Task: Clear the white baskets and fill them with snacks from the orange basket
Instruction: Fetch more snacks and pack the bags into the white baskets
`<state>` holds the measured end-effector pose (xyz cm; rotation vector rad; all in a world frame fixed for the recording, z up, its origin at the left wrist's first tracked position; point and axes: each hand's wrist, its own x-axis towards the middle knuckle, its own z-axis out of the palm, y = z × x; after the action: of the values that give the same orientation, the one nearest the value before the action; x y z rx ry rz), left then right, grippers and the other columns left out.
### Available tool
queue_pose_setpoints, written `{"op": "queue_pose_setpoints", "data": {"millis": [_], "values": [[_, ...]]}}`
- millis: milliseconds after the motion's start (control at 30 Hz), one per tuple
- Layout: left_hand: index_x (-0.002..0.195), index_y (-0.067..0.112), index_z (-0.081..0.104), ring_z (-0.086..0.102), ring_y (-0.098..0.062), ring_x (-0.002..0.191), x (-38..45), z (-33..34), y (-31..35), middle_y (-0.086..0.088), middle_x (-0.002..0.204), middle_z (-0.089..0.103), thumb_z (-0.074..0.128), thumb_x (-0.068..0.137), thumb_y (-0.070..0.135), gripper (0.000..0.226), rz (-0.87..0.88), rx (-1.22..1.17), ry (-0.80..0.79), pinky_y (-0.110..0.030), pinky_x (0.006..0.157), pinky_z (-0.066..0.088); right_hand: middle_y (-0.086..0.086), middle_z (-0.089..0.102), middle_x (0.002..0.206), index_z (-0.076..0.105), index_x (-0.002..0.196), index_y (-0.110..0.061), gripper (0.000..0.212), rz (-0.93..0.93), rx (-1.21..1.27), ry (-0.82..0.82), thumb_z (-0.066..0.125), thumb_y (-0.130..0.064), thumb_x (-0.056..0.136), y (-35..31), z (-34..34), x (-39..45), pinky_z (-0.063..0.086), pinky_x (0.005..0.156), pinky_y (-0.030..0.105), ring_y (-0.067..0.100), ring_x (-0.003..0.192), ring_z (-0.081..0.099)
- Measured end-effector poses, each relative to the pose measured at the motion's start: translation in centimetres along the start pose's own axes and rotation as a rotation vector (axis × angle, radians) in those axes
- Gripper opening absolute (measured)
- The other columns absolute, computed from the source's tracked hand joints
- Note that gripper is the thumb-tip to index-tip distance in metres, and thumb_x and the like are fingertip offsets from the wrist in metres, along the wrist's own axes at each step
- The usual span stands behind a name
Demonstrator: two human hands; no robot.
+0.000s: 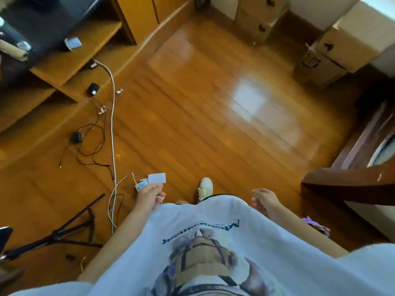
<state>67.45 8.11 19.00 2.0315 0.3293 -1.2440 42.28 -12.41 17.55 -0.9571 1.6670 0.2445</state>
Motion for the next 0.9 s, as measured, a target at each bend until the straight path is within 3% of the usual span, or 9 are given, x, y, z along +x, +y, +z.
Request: {"op": "queue_pose_setpoints", "data": {"millis": [167,267,333,433,467,567,700,767,900], "values": [[0.115,0.006,0.057,0.051,-0.011,0.053,2.3,-3.0,2.5,-0.007,0.079,0.059,0.051,0.094,0.018,0.024,-0.217,-0.294,0.176,-0.01,0.031,0.032,0.005,0.054,0.064,0.053,0.099,-0.01,0.007,-0.171,-0.127,-0.137,0.049,-0.014,0.095,-13.6,3.5,2.2,0.037,0.053,0.022,0.013,0.048,0.051],[0.095,0.009,0.057,0.054,-0.002,0.035,3.8,-4.5,3.6,-0.003,0.071,0.056,0.05,0.094,0.017,0.011,-0.335,-0.399,0.242,-0.008,0.034,0.036,0.003,0.057,0.068,0.054,0.1,-0.011,0.008,-0.243,-0.154,-0.206,0.049,-0.015,0.095,-20.6,5.7,3.0,0.041,0.059,0.025,0.015,0.059,0.054],[0.077,0.009,0.054,0.057,-0.003,0.041,5.3,-5.4,4.7,0.0,0.059,0.06,0.049,0.094,0.017,0.019,-0.39,-0.437,0.258,-0.011,0.046,0.046,0.004,0.057,0.07,0.054,0.102,-0.01,0.011,-0.271,-0.163,-0.245,0.049,-0.016,0.095,-24.6,7.0,3.7,0.042,0.06,0.025,0.016,0.061,0.055],[0.068,0.009,0.049,0.047,-0.006,0.024,8.6,-6.8,7.9,0.0,0.04,0.057,0.046,0.096,0.016,0.029,-0.42,-0.496,0.242,-0.014,0.032,0.036,0.004,0.059,0.072,0.055,0.102,-0.01,0.012,-0.282,-0.176,-0.263,0.049,-0.018,0.095,-29.9,8.7,5.2,0.044,0.063,0.027,0.016,0.064,0.056],[0.067,0.009,0.048,0.048,-0.008,0.026,9.8,-7.1,9.4,0.001,0.038,0.055,0.044,0.097,0.017,0.03,-0.42,-0.494,0.227,-0.018,0.036,0.037,0.003,0.059,0.072,0.055,0.102,-0.011,0.011,-0.273,-0.174,-0.263,0.049,-0.018,0.095,-31.4,9.1,5.7,0.044,0.063,0.027,0.016,0.065,0.056],[0.068,0.009,0.05,0.047,-0.015,0.049,13.5,-8.2,15.4,-0.003,0.048,0.056,0.045,0.097,0.019,0.031,-0.397,-0.458,0.203,-0.023,0.049,0.032,0.004,0.059,0.071,0.056,0.099,-0.012,0.01,-0.211,-0.129,-0.217,0.049,-0.017,0.095,-35.5,9.6,7.2,0.041,0.061,0.026,0.017,0.062,0.055],[0.086,0.008,0.059,0.045,-0.014,0.051,17.5,-8.6,25.8,-0.001,0.056,0.058,0.05,0.094,0.018,0.015,-0.25,-0.267,0.177,-0.023,0.046,0.029,0.008,0.057,0.07,0.055,0.1,-0.01,0.01,-0.131,-0.017,-0.149,0.047,-0.012,0.094,-39.6,9.5,8.6,0.038,0.054,0.025,0.019,0.056,0.054],[0.1,0.015,0.058,0.047,-0.013,0.059,19.4,-8.3,31.5,-0.001,0.071,0.059,0.048,0.095,0.017,0.011,-0.132,-0.188,0.152,-0.022,0.05,0.032,0.009,0.057,0.069,0.055,0.099,-0.009,0.009,-0.09,0.024,-0.102,0.048,-0.011,0.094,-41.2,9.2,9.4,0.04,0.053,0.026,0.017,0.051,0.056],[0.102,0.022,0.058,0.055,-0.012,0.074,22.0,-6.7,41.3,0.003,0.082,0.062,0.047,0.096,0.023,0.013,0.028,-0.027,0.032,-0.021,0.059,0.043,0.008,0.06,0.059,0.057,0.105,-0.005,0.014,0.006,0.049,-0.006,0.05,-0.01,0.093,-43.7,8.1,11.0,0.042,0.053,0.027,0.014,0.042,0.057]]}}
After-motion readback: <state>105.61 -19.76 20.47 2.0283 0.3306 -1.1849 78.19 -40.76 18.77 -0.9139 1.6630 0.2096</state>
